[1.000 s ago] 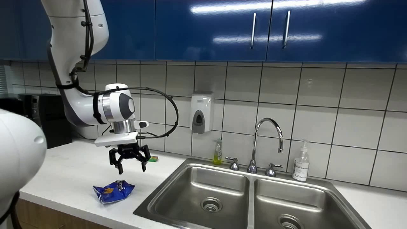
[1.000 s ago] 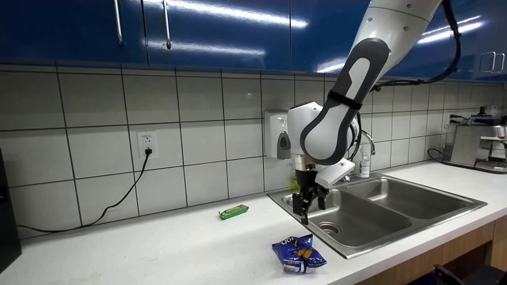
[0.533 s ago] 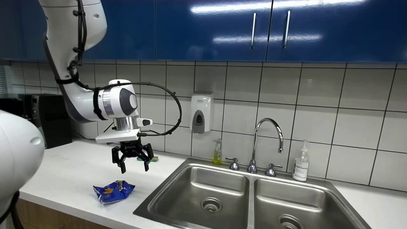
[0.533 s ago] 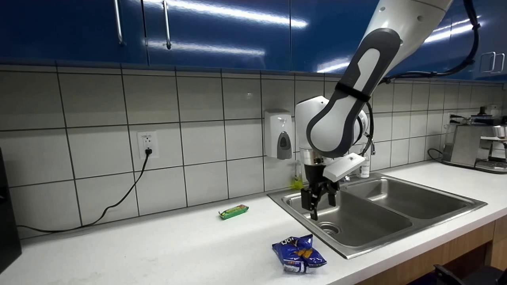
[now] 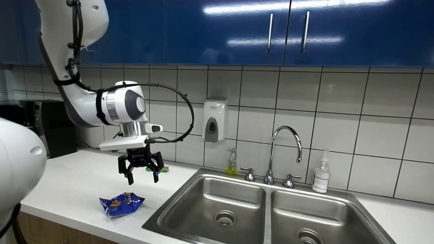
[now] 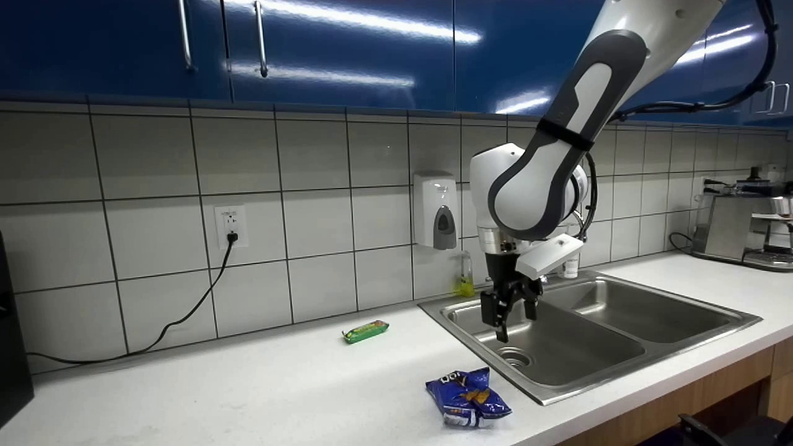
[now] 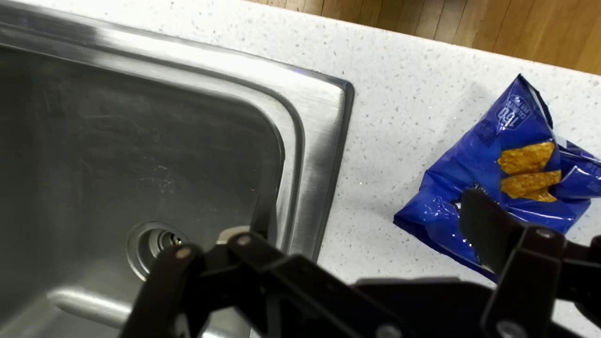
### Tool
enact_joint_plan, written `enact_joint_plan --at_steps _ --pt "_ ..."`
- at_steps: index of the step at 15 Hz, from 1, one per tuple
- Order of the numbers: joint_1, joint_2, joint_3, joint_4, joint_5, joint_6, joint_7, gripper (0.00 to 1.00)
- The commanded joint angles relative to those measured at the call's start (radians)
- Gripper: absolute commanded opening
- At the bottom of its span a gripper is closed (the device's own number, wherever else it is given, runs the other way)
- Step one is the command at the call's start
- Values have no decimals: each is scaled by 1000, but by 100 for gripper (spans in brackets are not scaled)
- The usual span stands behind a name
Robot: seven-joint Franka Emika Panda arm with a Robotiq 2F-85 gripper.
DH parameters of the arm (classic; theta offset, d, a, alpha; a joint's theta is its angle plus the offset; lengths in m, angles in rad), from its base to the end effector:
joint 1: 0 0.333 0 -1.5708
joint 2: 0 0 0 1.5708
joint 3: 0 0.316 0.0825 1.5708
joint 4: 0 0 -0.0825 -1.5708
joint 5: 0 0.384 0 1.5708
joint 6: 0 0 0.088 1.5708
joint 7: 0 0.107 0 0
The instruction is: Remove the blue snack packet from the sink
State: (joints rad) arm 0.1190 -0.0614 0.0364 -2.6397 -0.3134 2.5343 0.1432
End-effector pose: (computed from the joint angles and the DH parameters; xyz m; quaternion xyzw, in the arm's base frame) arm 0.4149 0.0683 0.2618 0.9866 0.1360 -0.0087 0.0896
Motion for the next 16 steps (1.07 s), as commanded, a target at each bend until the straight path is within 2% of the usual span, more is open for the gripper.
enact_joint_plan --at_steps 1,16 --pt "-21 -6 21 -2 4 -3 -4 100" --pt "-21 -8 21 -5 5 -3 -4 100"
